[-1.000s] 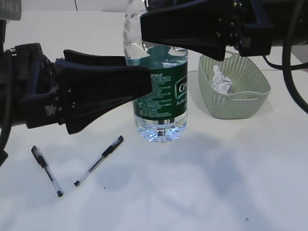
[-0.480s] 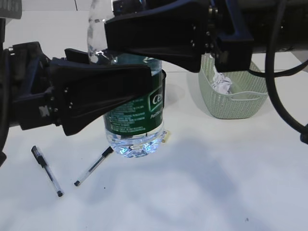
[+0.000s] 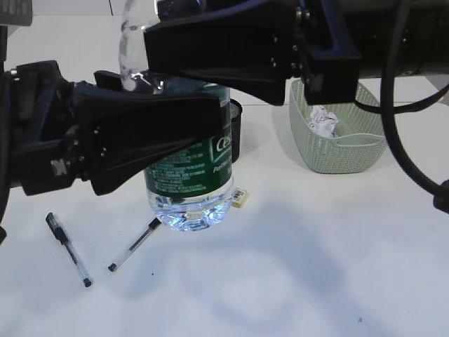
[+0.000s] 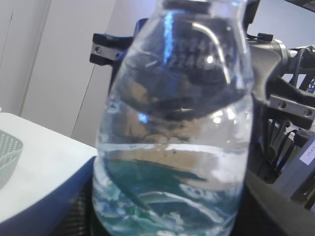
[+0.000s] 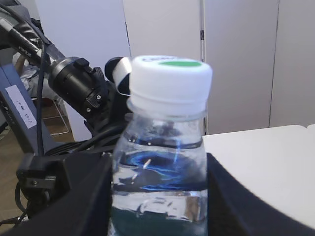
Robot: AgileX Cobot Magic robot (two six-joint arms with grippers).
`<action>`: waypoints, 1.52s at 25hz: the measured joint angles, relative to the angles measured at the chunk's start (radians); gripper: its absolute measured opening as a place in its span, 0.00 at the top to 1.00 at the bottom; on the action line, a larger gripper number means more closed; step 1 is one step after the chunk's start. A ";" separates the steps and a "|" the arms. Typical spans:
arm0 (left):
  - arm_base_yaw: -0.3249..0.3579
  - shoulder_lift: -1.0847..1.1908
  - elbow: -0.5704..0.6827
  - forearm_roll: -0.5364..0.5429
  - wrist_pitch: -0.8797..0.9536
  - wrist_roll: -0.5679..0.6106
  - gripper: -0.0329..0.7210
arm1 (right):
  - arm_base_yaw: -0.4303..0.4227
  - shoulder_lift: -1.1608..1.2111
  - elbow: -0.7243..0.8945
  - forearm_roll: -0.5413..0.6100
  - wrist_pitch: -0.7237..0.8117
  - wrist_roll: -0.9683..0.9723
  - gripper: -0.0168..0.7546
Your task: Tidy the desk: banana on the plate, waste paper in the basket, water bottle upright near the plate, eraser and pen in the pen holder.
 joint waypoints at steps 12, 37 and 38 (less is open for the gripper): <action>0.000 0.000 -0.004 0.018 0.009 0.011 0.36 | 0.000 0.004 0.000 0.000 -0.013 0.000 0.46; 0.144 0.008 -0.002 0.009 0.114 0.106 0.38 | 0.001 -0.002 -0.014 -0.137 -0.159 0.169 0.36; 0.160 0.008 -0.002 -0.004 0.114 0.106 0.38 | 0.001 -0.002 -0.014 -0.144 -0.159 0.178 0.36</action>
